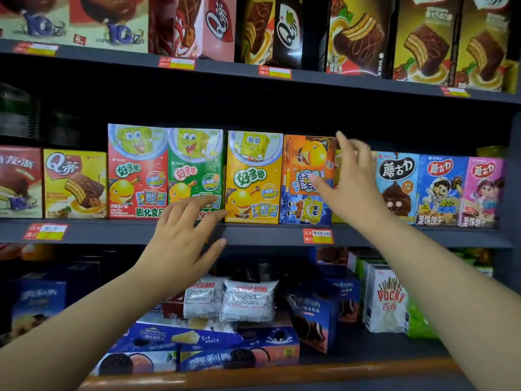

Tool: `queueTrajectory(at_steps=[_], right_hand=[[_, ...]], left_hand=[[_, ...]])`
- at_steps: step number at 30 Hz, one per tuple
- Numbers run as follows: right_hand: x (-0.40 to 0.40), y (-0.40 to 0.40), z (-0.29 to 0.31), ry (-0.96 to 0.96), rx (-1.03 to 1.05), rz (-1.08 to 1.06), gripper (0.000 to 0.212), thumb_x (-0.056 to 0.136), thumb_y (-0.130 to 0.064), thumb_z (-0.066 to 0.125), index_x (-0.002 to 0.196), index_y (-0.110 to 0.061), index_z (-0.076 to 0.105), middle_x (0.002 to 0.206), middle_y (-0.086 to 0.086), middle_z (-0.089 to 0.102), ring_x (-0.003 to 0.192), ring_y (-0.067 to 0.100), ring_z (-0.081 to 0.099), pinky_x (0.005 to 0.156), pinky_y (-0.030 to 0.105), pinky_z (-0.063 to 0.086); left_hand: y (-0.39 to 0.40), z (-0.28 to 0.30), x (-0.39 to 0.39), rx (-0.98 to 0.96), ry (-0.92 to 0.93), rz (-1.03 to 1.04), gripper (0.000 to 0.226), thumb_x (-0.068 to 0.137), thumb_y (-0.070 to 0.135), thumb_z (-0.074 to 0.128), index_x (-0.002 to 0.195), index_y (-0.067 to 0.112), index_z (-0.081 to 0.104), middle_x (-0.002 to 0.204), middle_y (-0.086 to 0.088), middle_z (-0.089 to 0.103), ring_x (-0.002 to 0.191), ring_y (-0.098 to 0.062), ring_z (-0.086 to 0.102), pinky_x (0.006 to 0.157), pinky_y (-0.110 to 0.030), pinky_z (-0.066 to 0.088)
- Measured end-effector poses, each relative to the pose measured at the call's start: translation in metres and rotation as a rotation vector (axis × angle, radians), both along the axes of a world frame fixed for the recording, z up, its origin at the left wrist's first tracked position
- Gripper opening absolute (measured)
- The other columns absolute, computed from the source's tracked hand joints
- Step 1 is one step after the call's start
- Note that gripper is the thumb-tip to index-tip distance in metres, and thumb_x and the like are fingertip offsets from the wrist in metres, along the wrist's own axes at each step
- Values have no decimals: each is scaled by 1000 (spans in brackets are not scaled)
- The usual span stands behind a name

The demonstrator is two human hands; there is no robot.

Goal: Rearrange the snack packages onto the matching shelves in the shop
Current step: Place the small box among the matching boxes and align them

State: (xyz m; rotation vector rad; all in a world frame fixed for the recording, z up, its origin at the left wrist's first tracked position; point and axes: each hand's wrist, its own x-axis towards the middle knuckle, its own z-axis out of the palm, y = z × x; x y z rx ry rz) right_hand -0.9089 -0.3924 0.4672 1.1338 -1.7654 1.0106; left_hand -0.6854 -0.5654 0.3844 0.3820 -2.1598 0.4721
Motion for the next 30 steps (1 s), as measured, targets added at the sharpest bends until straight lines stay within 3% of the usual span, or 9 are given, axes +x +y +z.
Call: queueTrajectory(at_steps=[6,9,13,16,18,20,24,27,30], right_hand=[[-1,-9,56,123,241,-170,57,89,-53,50,137,-25,44,148,1,26,137,27,20,111,44,16],[5,6,51,75,126,37,45,80,-49,66,115,-27,49,130,-4,37,126,20,33,103,38,28],[19,42,42,-33,227,306,68,70,-34,80,123,-35,37,118,-9,44,93,0,53,75,14,42],[22,69,38,40,267,297,66,71,-19,82,123,-37,44,111,-11,47,90,-1,51,79,14,44],[24,86,26,166,192,351,59,67,-4,80,110,-34,51,107,-16,46,98,-5,48,82,11,41],[23,96,6,303,91,377,62,60,9,71,106,-26,49,109,-14,46,110,6,52,89,15,41],[24,100,-34,615,3,244,43,66,6,53,102,-14,45,113,11,48,117,27,46,104,21,32],[21,97,-56,738,10,200,48,66,17,56,102,-13,43,114,11,41,120,32,44,110,26,30],[19,96,-71,740,-14,183,69,51,26,72,100,-13,43,112,11,40,118,33,44,107,25,33]], left_hand=[[12,0,-6,10,60,-92,45,87,45,40,123,19,51,132,-9,48,120,-30,40,102,-44,30],[13,-7,-4,25,63,-114,45,87,45,40,122,20,51,132,-8,48,119,-28,41,102,-39,27],[18,-10,-1,45,59,-167,44,88,45,39,122,19,51,129,-4,47,118,-22,42,99,-38,36],[29,-10,2,125,48,-274,37,89,44,39,109,19,57,108,6,56,96,-7,49,79,-23,41],[46,-10,2,402,25,-394,26,89,48,41,96,28,56,86,14,60,79,-6,55,63,-19,43],[65,-9,-6,877,-19,-579,23,94,44,45,97,25,58,82,4,66,70,-9,62,66,-27,50],[93,8,-31,1654,43,-937,54,88,52,34,109,7,55,89,-17,70,69,-26,68,66,-36,55],[106,23,-38,1832,83,-1095,62,82,58,38,114,8,54,92,-19,70,72,-28,70,62,-33,58],[111,24,-41,1772,84,-1120,47,70,47,62,100,11,60,85,-14,70,74,-23,70,70,-31,58]])
